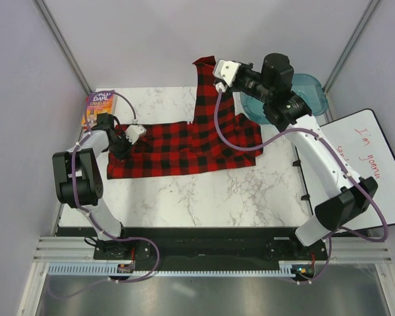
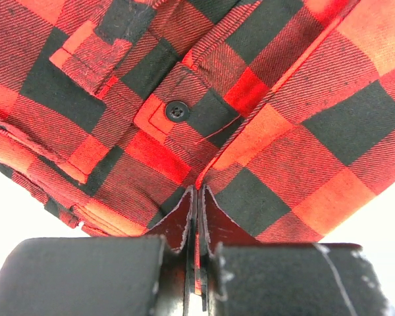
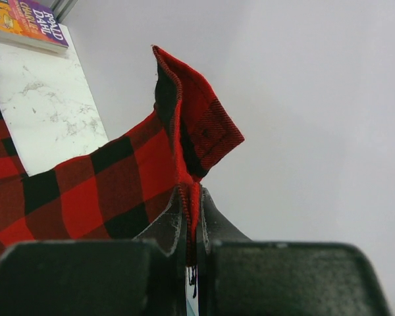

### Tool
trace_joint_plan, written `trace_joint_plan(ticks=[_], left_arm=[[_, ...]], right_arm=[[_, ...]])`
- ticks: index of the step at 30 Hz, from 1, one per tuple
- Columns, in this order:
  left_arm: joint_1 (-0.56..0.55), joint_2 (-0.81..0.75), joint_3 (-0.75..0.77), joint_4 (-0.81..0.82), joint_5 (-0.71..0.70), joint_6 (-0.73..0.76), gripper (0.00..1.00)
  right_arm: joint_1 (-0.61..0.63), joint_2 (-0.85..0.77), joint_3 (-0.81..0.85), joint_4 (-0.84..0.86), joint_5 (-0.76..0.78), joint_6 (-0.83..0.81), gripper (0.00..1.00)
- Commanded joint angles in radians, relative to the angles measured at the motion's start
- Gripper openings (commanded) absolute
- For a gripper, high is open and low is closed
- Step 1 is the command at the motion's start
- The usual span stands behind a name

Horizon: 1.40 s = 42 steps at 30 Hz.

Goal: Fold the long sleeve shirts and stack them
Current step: Fold the shirt

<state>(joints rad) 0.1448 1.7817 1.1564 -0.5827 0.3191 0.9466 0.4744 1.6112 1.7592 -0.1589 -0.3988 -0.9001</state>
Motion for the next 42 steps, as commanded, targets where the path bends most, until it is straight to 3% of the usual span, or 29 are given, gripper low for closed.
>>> trace_joint_plan(ticks=[1,10,13,15,16,17,18,19,20,25,28,29,33,36,42], left_arm=[[0.006,-0.019,-0.003,0.032,-0.025,-0.032,0.06],[0.004,0.024,0.097,0.020,-0.044,-0.143,0.11],[0.004,0.007,0.092,0.021,-0.042,-0.152,0.20],[0.013,-0.022,0.091,0.004,0.018,-0.160,0.33],[0.019,-0.083,0.086,-0.002,0.122,-0.167,0.37],[0.024,-0.112,0.077,0.007,0.174,-0.176,0.67],[0.025,-0.149,0.074,0.015,0.223,-0.186,0.71],[0.026,-0.201,0.080,0.020,0.315,-0.213,0.91],[0.026,-0.227,0.107,0.026,0.357,-0.239,0.99],[-0.023,-0.301,0.285,0.060,0.605,-0.411,0.99],[-0.132,-0.326,0.383,0.086,0.556,-0.424,0.99],[-0.215,-0.341,0.416,0.087,0.540,-0.416,0.99],[-0.310,-0.383,0.427,0.121,0.532,-0.398,0.99],[-0.373,-0.409,0.411,0.115,0.491,-0.268,0.99],[-0.467,-0.389,0.399,0.132,0.356,-0.155,0.99]], right_arm=[[0.000,-0.071,-0.047,-0.007,0.014,0.001,0.00],[0.018,-0.060,-0.095,-0.013,-0.035,0.024,0.00],[0.018,-0.060,-0.090,-0.019,-0.022,0.026,0.00],[0.018,-0.063,-0.090,-0.022,-0.025,0.026,0.00],[0.018,-0.065,-0.093,-0.022,-0.029,0.027,0.00],[0.018,-0.062,-0.093,-0.019,-0.047,0.042,0.00],[0.018,-0.059,-0.095,-0.019,-0.058,0.050,0.00],[0.023,-0.048,-0.095,-0.019,-0.066,0.062,0.00],[0.027,-0.040,-0.095,-0.005,-0.067,0.076,0.00],[0.047,0.019,-0.086,0.022,-0.104,0.176,0.00],[0.056,0.047,-0.073,0.022,-0.149,0.223,0.00],[0.058,0.050,-0.070,0.024,-0.159,0.231,0.00],[0.064,0.064,-0.056,0.027,-0.195,0.268,0.00],[0.073,0.064,-0.058,0.030,-0.219,0.274,0.00],[0.099,0.052,-0.089,0.025,-0.250,0.245,0.00]])
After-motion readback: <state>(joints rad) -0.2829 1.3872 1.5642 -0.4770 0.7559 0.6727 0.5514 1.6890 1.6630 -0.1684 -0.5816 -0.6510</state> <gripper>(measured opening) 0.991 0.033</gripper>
